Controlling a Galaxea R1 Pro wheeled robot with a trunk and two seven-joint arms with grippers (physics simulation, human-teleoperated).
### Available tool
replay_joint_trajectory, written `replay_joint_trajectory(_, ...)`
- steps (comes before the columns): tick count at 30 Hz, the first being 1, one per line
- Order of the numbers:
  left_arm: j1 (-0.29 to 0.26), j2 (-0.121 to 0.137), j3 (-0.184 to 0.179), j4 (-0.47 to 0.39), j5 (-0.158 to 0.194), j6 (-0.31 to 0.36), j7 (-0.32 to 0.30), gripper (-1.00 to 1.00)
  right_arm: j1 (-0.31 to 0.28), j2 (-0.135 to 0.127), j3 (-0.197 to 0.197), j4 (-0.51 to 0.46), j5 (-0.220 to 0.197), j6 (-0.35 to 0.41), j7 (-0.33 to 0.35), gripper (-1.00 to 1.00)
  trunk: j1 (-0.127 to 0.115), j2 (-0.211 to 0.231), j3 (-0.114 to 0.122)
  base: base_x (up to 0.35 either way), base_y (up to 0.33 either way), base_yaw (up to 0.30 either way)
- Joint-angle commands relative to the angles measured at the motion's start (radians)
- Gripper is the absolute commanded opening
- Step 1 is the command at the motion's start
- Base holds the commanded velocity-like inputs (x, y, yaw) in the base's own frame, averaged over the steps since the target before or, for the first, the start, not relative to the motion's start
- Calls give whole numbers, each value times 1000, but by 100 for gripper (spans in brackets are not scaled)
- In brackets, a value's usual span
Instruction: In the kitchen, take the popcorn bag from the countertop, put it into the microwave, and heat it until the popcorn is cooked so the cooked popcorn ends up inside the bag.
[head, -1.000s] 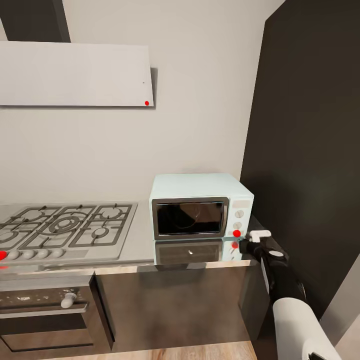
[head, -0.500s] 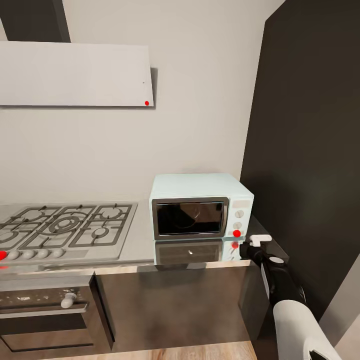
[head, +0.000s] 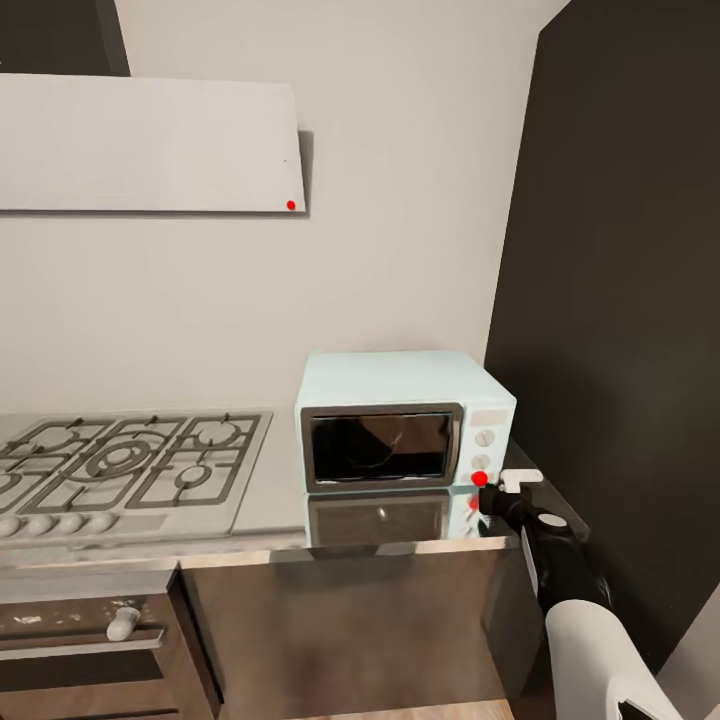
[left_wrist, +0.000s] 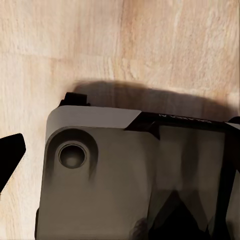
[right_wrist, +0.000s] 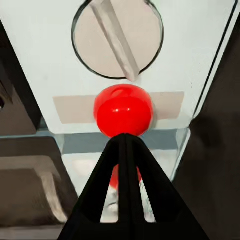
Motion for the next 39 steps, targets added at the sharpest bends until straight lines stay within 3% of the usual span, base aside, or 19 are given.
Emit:
replay_joint_trajectory(1, -1, 0, -7, 0, 11, 3, -3, 100, -1, 1, -7, -2, 8, 3, 9, -100, 1, -1, -1, 317, 0, 0)
replay_joint_trajectory(8, -1, 0, -7, 0, 11, 3, -3, 100, -1, 1, -8, 1, 8, 3, 9, -100, 1, -1, -1, 276, 0, 0)
replay_joint_trajectory(17, 0, 0, -7, 0, 11, 3, -3, 100, -1, -1, -8, 22, 9, 2, 9, -100, 1, -1, -1, 9, 0, 0)
replay_joint_trajectory(28, -1, -2, -9, 0, 11, 3, -3, 100, -1, -1, -8, 12, 13, 3, 12, -100, 1, -1, -1, -312, 0, 0)
replay_joint_trajectory(32, 0, -3, -9, 0, 11, 2, -3, 100, -1, 6, -6, -93, 11, 21, 23, -100, 1, -1, -1, -345, 0, 0)
replay_joint_trajectory(36, 0, -3, -9, 0, 11, 2, -3, 100, 5, 13, -5, -242, 11, 191, 53, -100, 1, -1, -1, -345, 0, 0)
replay_joint_trajectory(39, 0, -3, -9, 0, 11, 2, -3, 100, 41, 15, -4, -394, 15, 328, 140, -100, 1, -1, -1, -345, 0, 0)
